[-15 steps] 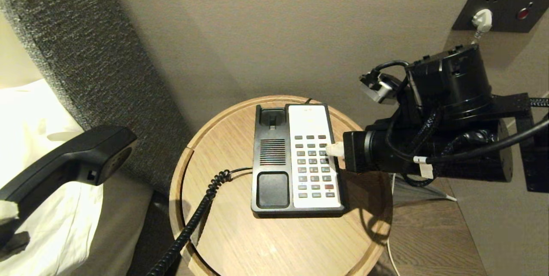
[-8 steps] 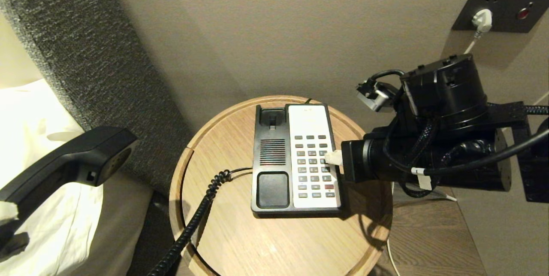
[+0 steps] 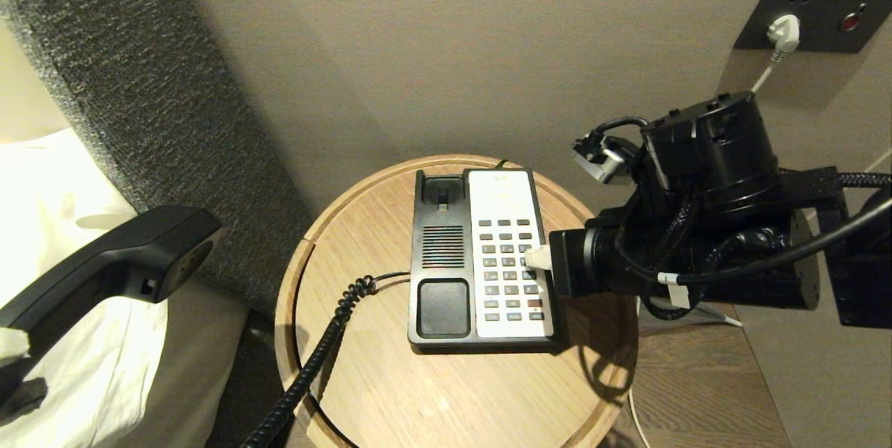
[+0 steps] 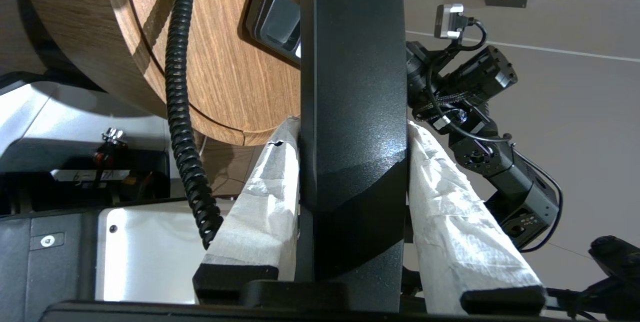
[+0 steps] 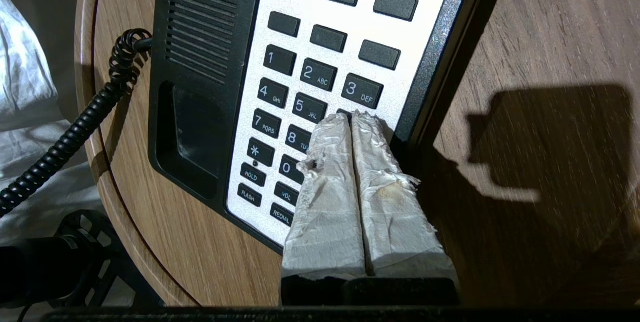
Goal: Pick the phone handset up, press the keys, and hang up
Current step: Dial the number
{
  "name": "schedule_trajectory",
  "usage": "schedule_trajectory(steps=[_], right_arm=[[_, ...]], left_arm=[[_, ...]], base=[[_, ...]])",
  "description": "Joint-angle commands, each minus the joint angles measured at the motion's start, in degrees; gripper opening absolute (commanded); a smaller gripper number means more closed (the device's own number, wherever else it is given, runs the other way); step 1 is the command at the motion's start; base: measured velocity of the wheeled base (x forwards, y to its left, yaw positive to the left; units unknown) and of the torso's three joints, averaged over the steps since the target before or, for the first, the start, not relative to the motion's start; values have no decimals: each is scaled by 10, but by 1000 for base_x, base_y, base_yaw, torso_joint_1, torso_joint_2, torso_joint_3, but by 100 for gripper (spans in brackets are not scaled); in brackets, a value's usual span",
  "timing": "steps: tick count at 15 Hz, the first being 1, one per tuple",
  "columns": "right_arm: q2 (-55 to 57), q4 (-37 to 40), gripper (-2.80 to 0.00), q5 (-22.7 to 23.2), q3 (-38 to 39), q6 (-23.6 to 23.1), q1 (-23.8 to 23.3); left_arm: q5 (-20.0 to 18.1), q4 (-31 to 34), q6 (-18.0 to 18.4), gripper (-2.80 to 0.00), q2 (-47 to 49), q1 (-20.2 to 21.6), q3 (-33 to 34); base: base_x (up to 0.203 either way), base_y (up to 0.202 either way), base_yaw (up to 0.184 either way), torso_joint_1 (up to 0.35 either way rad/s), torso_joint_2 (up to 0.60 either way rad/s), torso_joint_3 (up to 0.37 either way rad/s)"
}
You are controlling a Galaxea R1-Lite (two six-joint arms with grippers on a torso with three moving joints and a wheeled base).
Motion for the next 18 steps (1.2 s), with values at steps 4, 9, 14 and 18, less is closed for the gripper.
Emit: schedule_trajectory(steps=[4, 9, 14, 18], right_arm=[[9, -8, -280, -1, 3, 0, -1], [12, -9, -280, -1, 4, -1, -6], [2, -10, -280, -1, 4, 2, -6], [-20, -10, -280, 0, 6, 8, -5]], left_arm=[[-1, 2, -4, -280, -2, 0, 3], [-1, 2, -3, -280, -3, 0, 2], [-1, 2, -3, -280, -3, 0, 3], [-1, 2, -3, -280, -3, 0, 7]], base=[[0, 0, 0, 0, 0, 0], [0, 0, 0, 0, 0, 0], [0, 0, 0, 0, 0, 0], [0, 0, 0, 0, 0, 0]])
